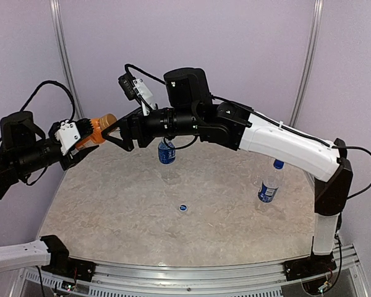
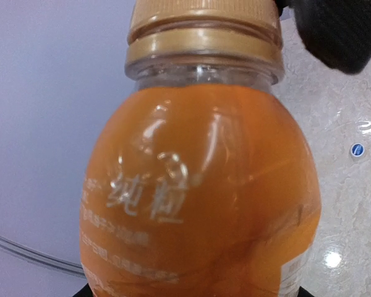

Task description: Unscrew the bottle caps

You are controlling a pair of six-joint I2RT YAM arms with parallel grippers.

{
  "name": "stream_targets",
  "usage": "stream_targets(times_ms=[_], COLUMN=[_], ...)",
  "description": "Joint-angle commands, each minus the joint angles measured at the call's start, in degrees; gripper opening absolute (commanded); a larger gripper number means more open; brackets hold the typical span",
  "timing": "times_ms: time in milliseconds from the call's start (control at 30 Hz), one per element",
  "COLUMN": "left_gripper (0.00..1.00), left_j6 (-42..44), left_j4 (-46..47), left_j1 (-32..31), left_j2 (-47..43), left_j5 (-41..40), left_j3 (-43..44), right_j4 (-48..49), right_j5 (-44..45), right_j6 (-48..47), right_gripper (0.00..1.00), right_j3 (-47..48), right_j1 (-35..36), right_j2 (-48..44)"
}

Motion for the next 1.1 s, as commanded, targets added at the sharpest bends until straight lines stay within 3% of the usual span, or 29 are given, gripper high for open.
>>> stream_targets(times_ms=[0,167,267,367,500,733,867,933,1033,1067], left_gripper=[0.39,0.38,0.38,0.38,0.38,0.38,0.38,0.38,0.37,0.37], left_j6=[12.8,33.7,40.1,42.1,43.5,42.3,42.0,41.9,41.3,40.5], left_j4=[13.3,32.6,38.2,39.5,40.4,40.2,40.1,40.1,39.0,37.5], left_j1=[-0.5,-0.9,-1.3,-2.0,-2.7,-3.0,-3.0,-3.0,-3.3,-3.4], left_j2=[-2.1,-3.6,-4.2,-4.3,-4.8,-4.4,-4.2,-4.1,-4.3,-4.6], left_j5=[-9.6,-13.0,-12.7,-12.8,-12.4,-13.4,-13.2,-13.1,-13.0,-12.7], left_j3=[-6.0,-14.2,-17.4,-18.4,-19.5,-18.9,-19.1,-19.2,-19.1,-18.9], right_j4=[3.4,9.0,9.5,10.0,12.7,13.2,13.6,13.4,12.8,12.6], right_j5=[-0.9,-6.5,-7.2,-7.4,-9.6,-11.2,-12.5,-13.0,-12.8,-12.8], right_j6=[3.8,9.8,10.9,12.5,14.5,15.9,16.5,16.4,15.4,14.7], right_gripper=[0.81,0.82,0.82,0.79,0.63,0.61,0.46,0.32,0.00,0.00], right_j3=[-6.0,-11.8,-11.2,-10.1,-10.1,-9.8,-9.4,-9.1,-8.7,-8.8], right_j1=[-1.4,-3.4,-3.5,-3.9,-4.8,-5.6,-5.6,-5.5,-5.5,-5.5], right_j2=[-4.6,-6.0,-4.5,-3.0,-2.0,-0.8,-0.3,0.0,0.1,0.0])
